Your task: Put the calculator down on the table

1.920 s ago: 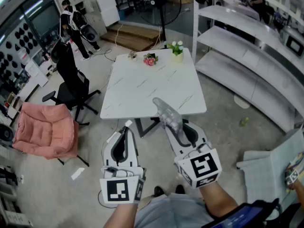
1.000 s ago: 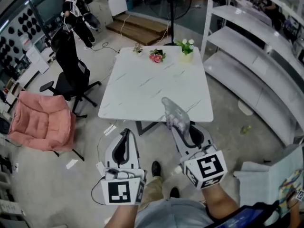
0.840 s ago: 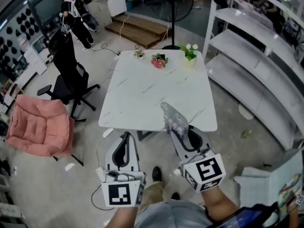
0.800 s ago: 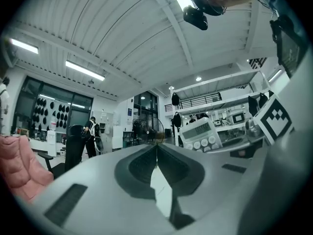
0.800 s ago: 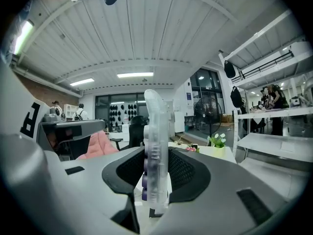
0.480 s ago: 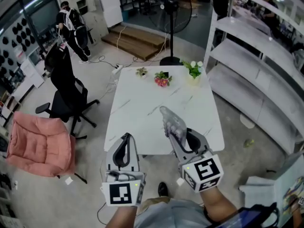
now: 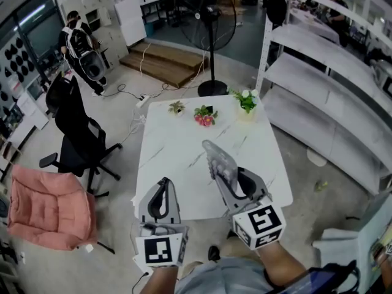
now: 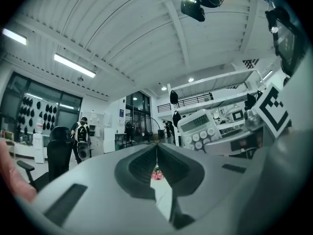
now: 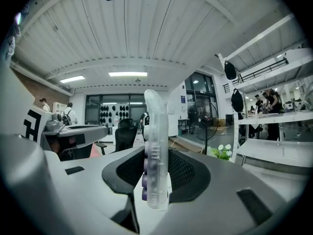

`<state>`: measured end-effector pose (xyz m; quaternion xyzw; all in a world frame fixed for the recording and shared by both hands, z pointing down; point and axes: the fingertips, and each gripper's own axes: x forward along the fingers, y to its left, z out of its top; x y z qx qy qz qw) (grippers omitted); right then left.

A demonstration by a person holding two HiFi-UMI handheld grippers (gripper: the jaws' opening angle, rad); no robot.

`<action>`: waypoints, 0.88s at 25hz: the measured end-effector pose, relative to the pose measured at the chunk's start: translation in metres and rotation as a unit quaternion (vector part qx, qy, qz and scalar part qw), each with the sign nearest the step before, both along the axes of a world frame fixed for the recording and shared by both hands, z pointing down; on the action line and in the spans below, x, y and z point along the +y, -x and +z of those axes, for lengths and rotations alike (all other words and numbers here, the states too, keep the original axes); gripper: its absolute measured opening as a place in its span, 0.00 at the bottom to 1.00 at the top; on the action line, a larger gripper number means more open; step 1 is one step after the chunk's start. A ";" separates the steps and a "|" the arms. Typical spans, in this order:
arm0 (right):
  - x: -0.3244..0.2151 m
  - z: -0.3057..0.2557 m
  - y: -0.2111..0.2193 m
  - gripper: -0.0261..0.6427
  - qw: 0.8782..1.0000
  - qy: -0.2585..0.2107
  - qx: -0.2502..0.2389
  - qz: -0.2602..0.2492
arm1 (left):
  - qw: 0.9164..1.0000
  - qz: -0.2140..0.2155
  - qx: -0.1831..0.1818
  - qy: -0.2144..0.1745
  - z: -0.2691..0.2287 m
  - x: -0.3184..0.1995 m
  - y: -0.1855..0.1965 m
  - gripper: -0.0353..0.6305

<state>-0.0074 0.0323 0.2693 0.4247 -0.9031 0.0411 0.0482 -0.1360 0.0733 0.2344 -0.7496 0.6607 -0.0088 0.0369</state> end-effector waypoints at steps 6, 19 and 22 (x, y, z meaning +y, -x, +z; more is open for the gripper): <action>-0.040 0.020 -0.004 0.26 1.000 0.020 0.000 0.008 | 0.999 -0.002 -0.002 0.039 0.025 -0.043 0.000 0.07; -0.187 0.034 -0.007 0.26 0.998 0.052 -0.029 0.001 | 0.999 -0.011 -0.037 0.032 0.022 -0.184 0.008 0.07; -0.209 0.028 -0.003 0.26 0.998 0.047 -0.032 -0.007 | 0.998 -0.031 -0.045 0.026 0.010 -0.204 0.015 0.07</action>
